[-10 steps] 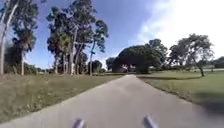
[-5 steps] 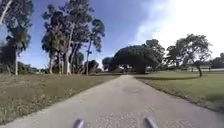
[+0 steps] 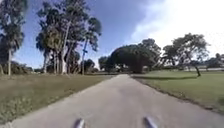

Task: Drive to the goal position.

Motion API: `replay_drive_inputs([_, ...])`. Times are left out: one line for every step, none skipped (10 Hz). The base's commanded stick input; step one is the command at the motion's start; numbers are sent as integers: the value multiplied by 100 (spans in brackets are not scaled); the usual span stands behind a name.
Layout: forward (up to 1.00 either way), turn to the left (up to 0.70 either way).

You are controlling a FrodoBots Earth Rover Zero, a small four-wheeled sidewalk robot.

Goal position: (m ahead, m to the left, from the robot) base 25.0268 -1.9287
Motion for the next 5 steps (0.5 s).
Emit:
replay_drive_inputs([85,0])
replay_drive_inputs([85,0])
replay_drive_inputs([85,0])
replay_drive_inputs([85,0])
replay_drive_inputs([85,0])
